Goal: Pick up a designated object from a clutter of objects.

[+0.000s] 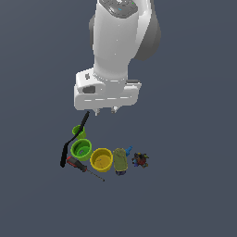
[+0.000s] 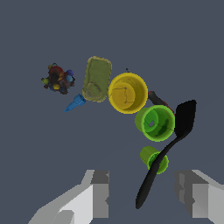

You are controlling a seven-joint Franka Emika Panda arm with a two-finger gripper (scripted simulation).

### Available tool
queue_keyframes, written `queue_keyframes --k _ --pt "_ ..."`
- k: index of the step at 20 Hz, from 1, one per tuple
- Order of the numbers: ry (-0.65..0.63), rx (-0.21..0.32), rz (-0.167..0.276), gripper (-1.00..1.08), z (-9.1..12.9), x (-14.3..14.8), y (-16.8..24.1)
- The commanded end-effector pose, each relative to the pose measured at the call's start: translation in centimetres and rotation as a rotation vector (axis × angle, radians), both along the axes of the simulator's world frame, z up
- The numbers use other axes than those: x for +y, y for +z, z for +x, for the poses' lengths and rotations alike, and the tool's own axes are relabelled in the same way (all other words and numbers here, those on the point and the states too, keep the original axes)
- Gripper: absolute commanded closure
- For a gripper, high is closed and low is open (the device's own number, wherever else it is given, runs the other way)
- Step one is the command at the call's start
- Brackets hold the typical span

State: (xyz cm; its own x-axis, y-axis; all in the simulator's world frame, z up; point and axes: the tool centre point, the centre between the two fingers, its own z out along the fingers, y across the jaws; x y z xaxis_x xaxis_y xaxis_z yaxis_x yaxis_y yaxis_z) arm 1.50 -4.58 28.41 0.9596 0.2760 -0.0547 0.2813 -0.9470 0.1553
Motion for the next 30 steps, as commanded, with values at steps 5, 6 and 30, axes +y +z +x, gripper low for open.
queue_keyframes --k 5,6,30 --pt "0.222 0.071 -0.097 -0.20 0.8 -3.0 -4.5" --pt "0.258 0.084 -0.111 -0.20 0.9 -3.4 -5.2" --pt "0.949 0.377 -0.275 -0.20 0.5 -9.8 -18.1"
